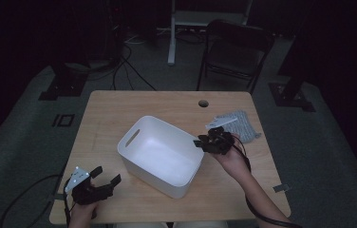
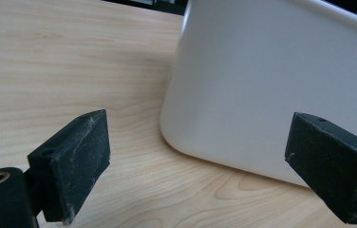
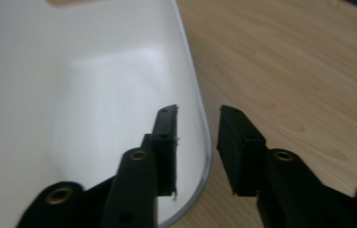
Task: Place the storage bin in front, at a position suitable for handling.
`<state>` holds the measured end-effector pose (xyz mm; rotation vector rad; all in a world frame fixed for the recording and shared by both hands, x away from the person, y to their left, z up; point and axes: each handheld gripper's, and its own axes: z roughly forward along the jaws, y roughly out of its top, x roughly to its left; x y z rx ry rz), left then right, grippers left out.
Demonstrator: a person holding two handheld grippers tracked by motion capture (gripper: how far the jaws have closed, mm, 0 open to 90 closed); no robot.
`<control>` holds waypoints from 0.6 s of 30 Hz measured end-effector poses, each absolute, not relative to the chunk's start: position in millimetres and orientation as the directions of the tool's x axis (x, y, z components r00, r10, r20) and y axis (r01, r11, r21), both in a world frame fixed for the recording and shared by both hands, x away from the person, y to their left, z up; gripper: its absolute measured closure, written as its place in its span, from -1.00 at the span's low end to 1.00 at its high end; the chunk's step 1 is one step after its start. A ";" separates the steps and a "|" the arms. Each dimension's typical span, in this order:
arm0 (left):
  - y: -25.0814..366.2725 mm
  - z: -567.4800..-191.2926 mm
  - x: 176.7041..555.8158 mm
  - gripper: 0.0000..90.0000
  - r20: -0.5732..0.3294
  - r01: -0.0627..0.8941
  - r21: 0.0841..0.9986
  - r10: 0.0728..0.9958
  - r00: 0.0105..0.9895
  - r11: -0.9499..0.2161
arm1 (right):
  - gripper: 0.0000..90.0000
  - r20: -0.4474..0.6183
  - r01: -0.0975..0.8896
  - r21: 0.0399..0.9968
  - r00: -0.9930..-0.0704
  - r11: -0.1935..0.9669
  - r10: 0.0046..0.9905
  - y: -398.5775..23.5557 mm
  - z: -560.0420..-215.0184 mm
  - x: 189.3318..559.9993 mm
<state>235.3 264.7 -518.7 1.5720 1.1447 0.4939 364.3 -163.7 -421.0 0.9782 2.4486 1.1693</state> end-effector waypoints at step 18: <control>285.3 -445.2 267.5 -0.82 -0.156 0.359 0.932 0.851 0.501 -0.041 | 0.21 0.102 0.453 0.846 -0.657 0.282 0.747 -192.4 -406.1 304.7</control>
